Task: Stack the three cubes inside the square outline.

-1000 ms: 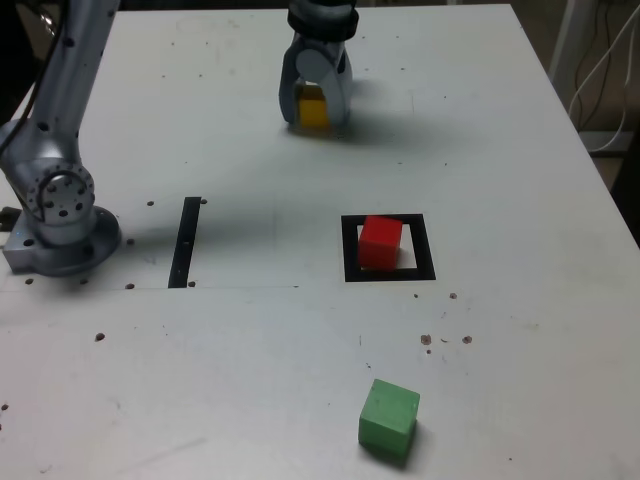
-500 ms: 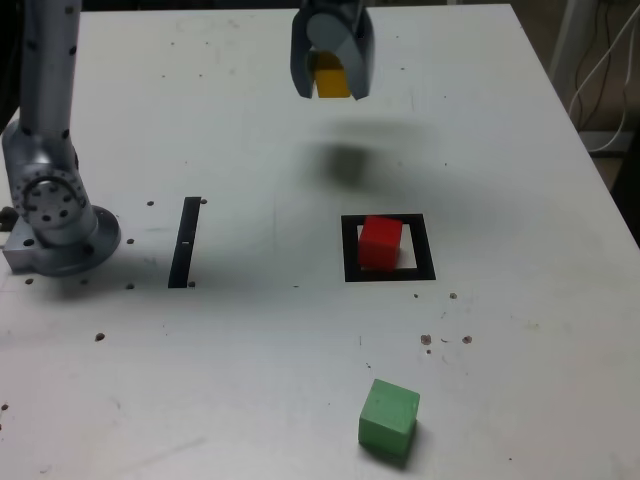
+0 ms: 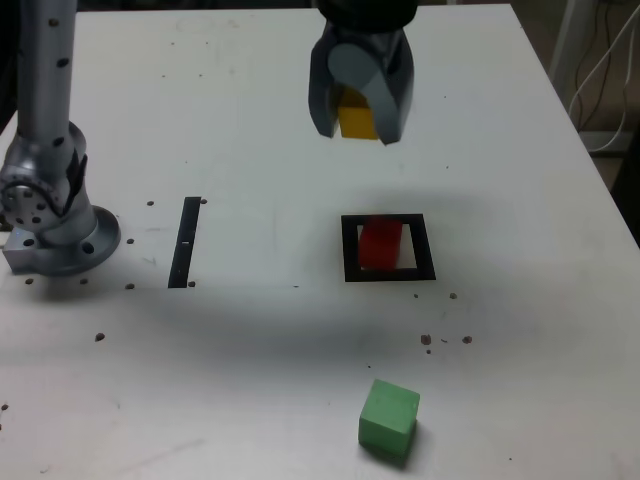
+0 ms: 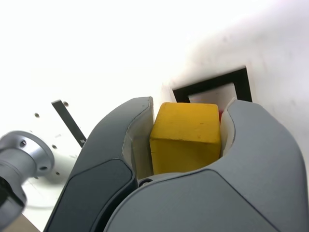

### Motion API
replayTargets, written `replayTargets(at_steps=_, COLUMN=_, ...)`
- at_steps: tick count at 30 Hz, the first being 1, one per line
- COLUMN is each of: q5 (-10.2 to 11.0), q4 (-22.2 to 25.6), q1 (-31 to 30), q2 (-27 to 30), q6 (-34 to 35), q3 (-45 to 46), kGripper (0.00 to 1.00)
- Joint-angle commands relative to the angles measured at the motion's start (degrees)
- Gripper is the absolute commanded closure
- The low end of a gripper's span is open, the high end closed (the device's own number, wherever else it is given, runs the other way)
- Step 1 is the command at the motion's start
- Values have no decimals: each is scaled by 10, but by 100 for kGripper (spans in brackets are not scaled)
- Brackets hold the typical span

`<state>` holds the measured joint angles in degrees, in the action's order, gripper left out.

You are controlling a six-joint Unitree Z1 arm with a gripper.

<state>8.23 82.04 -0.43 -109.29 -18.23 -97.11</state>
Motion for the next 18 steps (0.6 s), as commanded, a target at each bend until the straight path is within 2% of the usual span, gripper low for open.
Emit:
replayTargets(at_steps=1, q5=-2, q4=2, q1=-11, q2=-8, q6=11, q3=-3, kGripper=100)
replayTargets(at_steps=18, q5=-8, q4=-6, q1=-62, q2=-86, q6=61, q3=-10, kGripper=100)
